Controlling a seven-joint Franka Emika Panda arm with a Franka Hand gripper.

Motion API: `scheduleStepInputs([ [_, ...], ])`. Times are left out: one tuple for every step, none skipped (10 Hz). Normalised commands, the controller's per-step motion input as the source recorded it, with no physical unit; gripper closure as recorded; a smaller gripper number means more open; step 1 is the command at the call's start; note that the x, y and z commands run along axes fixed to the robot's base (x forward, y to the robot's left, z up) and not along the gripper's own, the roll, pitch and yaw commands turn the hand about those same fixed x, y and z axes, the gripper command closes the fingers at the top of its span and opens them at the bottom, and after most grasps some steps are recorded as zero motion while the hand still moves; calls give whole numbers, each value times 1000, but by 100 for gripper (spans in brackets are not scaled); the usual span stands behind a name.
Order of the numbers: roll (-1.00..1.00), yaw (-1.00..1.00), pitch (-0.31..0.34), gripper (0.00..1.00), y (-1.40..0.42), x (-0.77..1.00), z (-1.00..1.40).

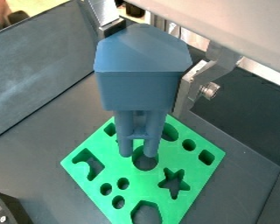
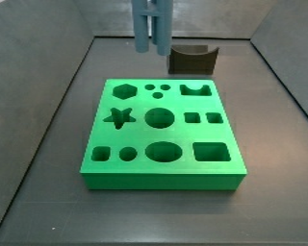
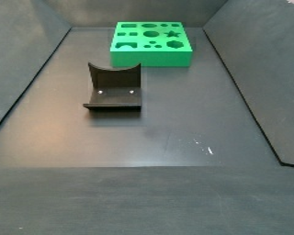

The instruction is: Insert the 3 prong object.

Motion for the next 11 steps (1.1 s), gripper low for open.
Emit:
scheduleStepInputs([
  [0, -111, -41, 100, -34, -37, -71],
  [0, -937, -11, 100, 97, 243, -403],
  [0, -1000, -4, 100, 0, 0, -469],
  [0, -1000, -3, 100, 0, 0, -469],
  [-34, -1000, -44, 100, 0, 0, -403],
  [-206, -717, -147, 100, 109, 0, -337],
  [-291, -349, -160, 100, 429, -31, -371],
  [-336, -169, -171, 100, 586, -103, -400],
  [-341, -57, -171, 100, 697, -154, -409],
  [-273, -74, -133, 100, 714, -177, -429],
  [-146, -317, -63, 100, 557, -117, -469],
])
